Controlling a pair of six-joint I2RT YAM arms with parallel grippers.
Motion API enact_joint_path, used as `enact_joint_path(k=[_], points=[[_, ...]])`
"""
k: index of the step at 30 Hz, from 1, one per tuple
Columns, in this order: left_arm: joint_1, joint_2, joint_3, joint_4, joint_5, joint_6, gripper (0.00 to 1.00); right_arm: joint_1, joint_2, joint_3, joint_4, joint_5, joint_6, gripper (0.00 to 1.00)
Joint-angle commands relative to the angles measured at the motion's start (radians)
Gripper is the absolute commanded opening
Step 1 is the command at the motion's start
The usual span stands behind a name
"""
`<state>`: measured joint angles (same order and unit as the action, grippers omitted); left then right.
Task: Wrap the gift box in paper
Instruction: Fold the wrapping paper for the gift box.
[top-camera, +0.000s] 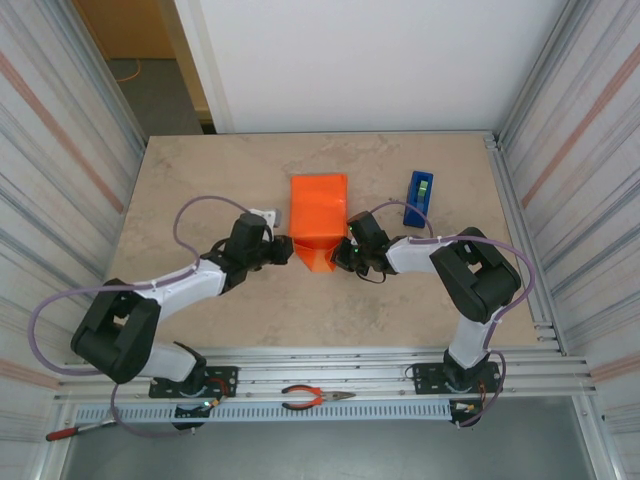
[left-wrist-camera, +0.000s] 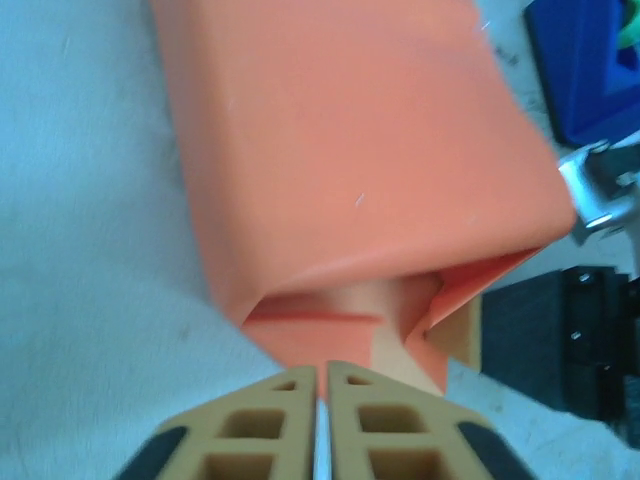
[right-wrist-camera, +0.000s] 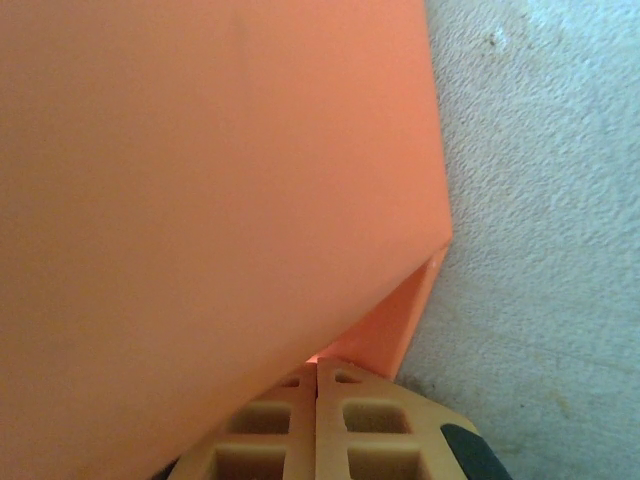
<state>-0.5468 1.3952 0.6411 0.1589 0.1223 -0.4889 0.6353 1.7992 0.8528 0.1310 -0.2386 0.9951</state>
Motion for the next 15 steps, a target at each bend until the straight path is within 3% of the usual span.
enact_joint_path(k=[1,15], points=[[0.001,0.016,-0.022,-0.012,-0.004,0.015,0.02,0.015,0.018,-0.013,-0.067,-0.004,0.007,0.0],[-0.079,0.251,0.133,0.019,0.01,0.064,0.0,0.014,0.014,0.003,-0.086,-0.013,0.004,0.0]])
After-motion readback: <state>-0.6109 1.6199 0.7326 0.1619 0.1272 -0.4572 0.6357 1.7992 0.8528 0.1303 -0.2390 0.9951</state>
